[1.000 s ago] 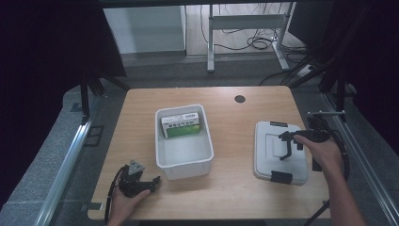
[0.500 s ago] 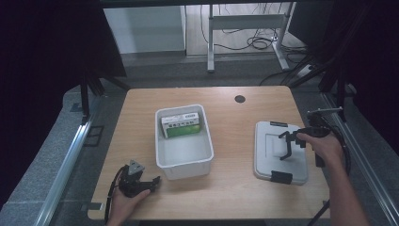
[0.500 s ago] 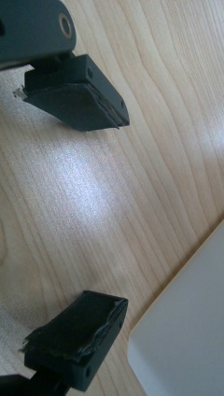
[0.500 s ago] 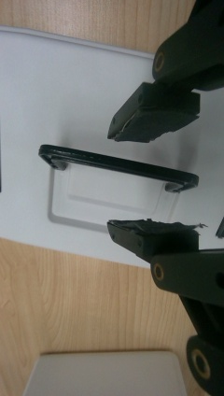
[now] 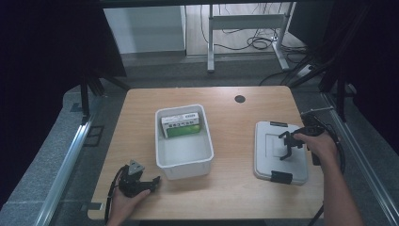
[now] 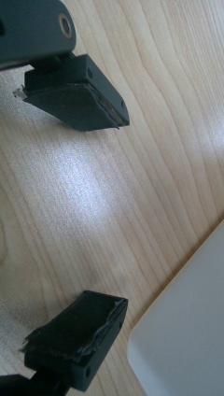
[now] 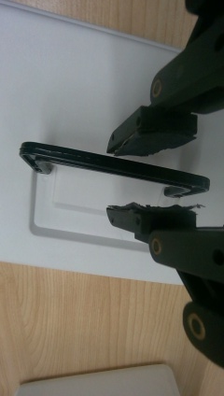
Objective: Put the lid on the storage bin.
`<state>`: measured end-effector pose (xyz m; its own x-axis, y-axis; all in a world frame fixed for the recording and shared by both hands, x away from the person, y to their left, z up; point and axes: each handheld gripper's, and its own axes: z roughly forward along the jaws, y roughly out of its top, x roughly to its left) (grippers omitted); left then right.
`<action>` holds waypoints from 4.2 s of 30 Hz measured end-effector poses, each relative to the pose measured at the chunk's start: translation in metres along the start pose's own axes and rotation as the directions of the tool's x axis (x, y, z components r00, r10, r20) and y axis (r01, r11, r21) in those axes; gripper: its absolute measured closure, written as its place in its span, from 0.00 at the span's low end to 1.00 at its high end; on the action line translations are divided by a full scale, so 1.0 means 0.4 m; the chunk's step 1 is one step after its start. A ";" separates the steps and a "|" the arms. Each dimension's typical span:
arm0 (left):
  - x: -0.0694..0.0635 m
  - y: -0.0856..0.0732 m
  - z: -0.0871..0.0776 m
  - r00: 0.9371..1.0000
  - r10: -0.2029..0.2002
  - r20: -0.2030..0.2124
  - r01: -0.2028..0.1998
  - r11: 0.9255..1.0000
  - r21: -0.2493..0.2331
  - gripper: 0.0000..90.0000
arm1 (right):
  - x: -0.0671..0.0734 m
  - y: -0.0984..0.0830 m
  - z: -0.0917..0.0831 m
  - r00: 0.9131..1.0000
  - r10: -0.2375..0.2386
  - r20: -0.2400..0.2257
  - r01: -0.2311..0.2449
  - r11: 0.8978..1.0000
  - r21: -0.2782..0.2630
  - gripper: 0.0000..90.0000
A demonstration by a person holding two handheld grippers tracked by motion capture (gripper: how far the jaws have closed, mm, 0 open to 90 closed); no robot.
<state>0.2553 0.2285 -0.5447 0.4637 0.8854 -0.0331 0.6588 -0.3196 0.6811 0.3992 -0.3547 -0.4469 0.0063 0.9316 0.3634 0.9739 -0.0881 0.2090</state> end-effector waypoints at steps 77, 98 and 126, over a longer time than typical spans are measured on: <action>0.000 0.000 0.000 1.000 0.000 0.000 0.000 1.000 0.000 0.13 | 0.104 -0.007 -0.136 0.993 0.070 -0.098 -0.071 0.997 -0.005 0.95; -0.001 0.000 0.000 1.000 -0.003 -0.001 0.003 1.000 -0.002 0.13 | 0.174 -0.006 -0.161 0.991 0.006 -0.133 -0.009 1.000 -0.021 0.95; 0.000 0.000 0.000 1.000 0.000 0.000 0.000 1.000 -0.002 0.13 | 0.294 0.003 -0.172 0.976 -0.073 -0.205 0.069 0.997 -0.028 0.95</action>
<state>0.2553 0.2284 -0.5447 0.4632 0.8857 -0.0330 0.6580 -0.3186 0.6823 0.3857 -0.2694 -0.3414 -0.1118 0.8435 0.5254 0.9652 -0.0336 0.2592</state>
